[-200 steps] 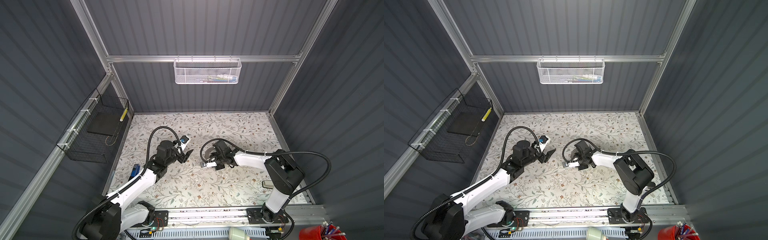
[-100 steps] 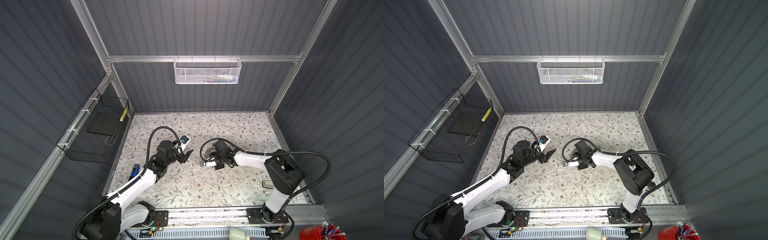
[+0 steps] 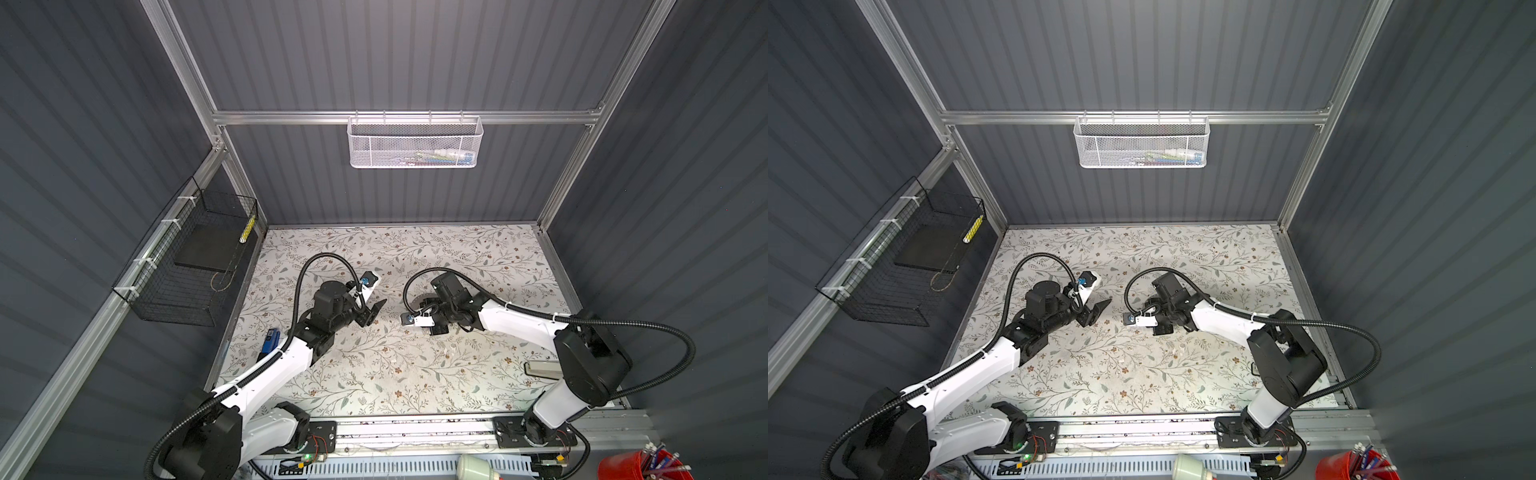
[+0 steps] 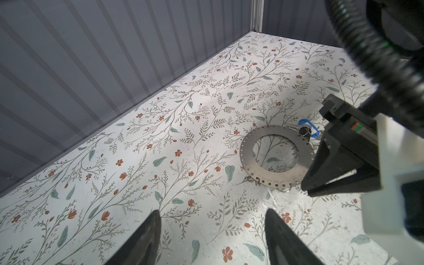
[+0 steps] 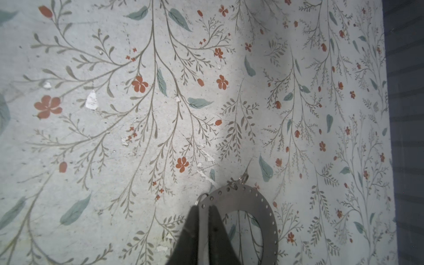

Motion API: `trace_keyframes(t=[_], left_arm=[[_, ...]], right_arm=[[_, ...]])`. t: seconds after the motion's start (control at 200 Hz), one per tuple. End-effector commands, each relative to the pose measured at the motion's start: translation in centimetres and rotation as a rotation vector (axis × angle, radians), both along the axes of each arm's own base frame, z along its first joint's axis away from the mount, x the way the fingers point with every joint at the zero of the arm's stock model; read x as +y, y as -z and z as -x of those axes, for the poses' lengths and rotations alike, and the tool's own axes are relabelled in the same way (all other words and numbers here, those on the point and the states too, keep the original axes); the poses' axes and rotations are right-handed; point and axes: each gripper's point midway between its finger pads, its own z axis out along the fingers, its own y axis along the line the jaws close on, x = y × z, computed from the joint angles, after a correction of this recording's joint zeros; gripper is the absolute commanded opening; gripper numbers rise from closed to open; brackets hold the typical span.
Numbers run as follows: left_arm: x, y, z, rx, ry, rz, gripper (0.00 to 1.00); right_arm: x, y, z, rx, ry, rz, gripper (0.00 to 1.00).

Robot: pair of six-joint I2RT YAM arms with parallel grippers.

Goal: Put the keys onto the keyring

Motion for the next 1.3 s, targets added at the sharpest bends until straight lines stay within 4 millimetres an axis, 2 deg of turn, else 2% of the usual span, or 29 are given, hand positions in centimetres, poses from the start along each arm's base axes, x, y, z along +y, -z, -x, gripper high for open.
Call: trace_keyframes(t=[0.0, 0.13, 0.505, 0.85, 1.291], left_arm=[[0.4, -0.9, -0.1, -0.034, -0.015, 0.001, 0.72], [0.8, -1.1, -0.3, -0.049, -0.035, -0.001, 0.73], [0.5, -0.9, -0.2, -0.036, -0.024, 0.001, 0.73], [0.4, -0.8, -0.3, -0.029, -0.019, -0.001, 0.73], [0.3, -0.6, -0.2, -0.021, -0.013, 0.0, 0.73]], right_arm=[[-1.0, 1.9, -0.1, 0.029, 0.067, 0.095, 0.26], [-1.3, 3.3, -1.2, -0.004, 0.152, 0.17, 0.33], [-1.1, 4.6, -3.0, -0.058, 0.239, 0.243, 0.32], [-0.7, 5.3, -2.4, -0.043, 0.222, 0.244, 0.29], [-0.3, 5.6, -2.8, -0.057, 0.244, 0.262, 0.24]])
